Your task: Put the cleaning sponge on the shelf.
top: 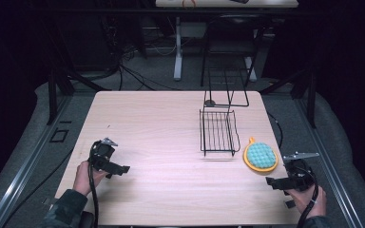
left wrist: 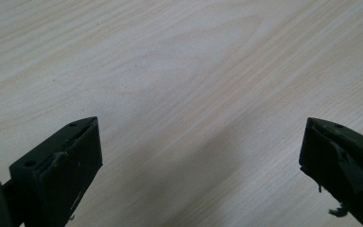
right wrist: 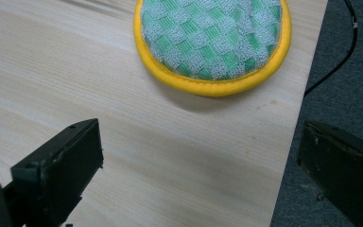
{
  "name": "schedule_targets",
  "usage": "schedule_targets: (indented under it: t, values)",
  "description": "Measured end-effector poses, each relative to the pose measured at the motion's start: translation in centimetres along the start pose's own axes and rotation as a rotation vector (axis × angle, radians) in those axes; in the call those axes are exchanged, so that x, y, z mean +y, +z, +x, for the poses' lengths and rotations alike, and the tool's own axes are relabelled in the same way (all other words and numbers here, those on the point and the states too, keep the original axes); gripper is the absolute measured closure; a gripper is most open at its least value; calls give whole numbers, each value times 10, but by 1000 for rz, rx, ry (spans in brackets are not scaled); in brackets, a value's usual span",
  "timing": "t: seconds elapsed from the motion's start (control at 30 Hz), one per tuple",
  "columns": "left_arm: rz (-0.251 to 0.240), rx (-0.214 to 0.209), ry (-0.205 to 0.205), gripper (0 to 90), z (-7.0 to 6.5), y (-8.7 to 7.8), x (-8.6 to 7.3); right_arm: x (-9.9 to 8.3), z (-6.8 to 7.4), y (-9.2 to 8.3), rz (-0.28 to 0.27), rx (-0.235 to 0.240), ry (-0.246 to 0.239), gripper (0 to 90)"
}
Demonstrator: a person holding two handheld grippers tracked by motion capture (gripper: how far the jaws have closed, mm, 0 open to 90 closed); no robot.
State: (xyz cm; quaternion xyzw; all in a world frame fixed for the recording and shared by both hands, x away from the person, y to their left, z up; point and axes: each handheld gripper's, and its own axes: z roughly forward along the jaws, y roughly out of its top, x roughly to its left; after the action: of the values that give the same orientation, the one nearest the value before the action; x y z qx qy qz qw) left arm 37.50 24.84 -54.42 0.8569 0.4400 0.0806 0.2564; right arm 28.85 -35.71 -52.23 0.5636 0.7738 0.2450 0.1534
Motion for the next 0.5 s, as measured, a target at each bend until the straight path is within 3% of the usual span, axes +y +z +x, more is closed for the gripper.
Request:
schedule_targets:
  t: [0.5]
  values:
    - [1, 1, -2, 1, 1, 1, 1, 9, -3, -1, -19, 1, -13, 13]
